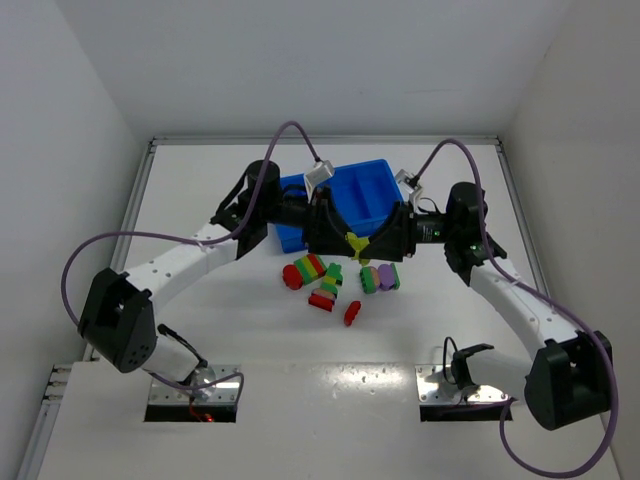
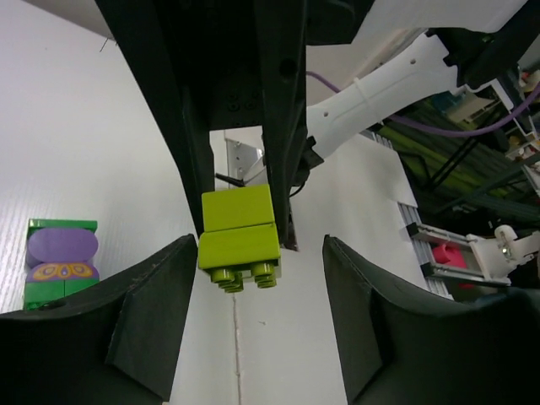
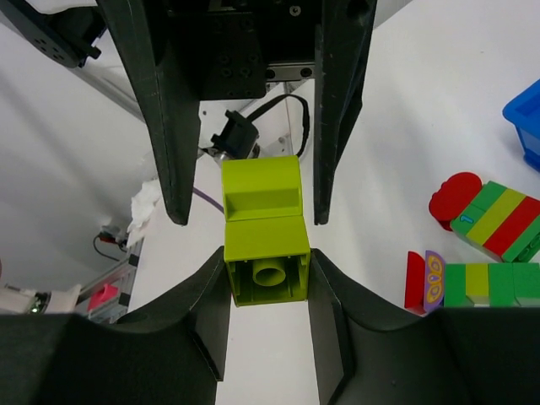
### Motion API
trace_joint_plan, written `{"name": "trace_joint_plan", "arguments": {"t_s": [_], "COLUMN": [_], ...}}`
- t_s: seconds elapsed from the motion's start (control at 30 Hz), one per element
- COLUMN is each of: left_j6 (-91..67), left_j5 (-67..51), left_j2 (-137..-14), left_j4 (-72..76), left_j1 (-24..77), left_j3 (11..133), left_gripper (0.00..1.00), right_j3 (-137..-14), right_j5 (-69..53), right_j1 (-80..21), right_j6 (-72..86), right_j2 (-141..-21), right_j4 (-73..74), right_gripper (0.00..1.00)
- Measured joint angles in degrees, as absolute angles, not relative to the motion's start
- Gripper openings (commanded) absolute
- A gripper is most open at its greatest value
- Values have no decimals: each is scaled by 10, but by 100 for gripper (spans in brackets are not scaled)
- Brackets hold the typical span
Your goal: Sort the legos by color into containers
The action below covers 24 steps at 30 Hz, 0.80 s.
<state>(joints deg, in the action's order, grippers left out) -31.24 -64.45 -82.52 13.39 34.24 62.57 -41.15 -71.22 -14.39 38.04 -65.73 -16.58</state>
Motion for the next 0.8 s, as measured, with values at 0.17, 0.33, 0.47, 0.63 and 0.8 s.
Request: {"name": "trace_joint_plan", "arguments": {"t_s": [0.17, 0.33, 0.47, 0.63, 0.8], "left_j6": [-341, -347, -332, -302, -255], "left_j5": [-648, -652, -652, -643, -634], "left_j2": [-831, -842, -844, -844, -839], "left_j4": [155, 157, 136, 96, 44], "left_j1": [341, 340, 340, 336, 316], "left_j3": [630, 635, 642, 654, 654], "left_gripper": [35, 24, 0, 0, 0], "right_j3": [-412, -411, -411, -411, -412], "right_j5": [-723, -723, -724, -724, -724], "right_j1": [-144, -144, -144, -138, -120], "right_j6": [383, 384, 384, 379, 373], "right_j2": [-657, -659, -663, -665, -668], "right_j4": [-176, -174, -175, -173, -162], "right_gripper": [0, 0, 0, 0, 0]}}
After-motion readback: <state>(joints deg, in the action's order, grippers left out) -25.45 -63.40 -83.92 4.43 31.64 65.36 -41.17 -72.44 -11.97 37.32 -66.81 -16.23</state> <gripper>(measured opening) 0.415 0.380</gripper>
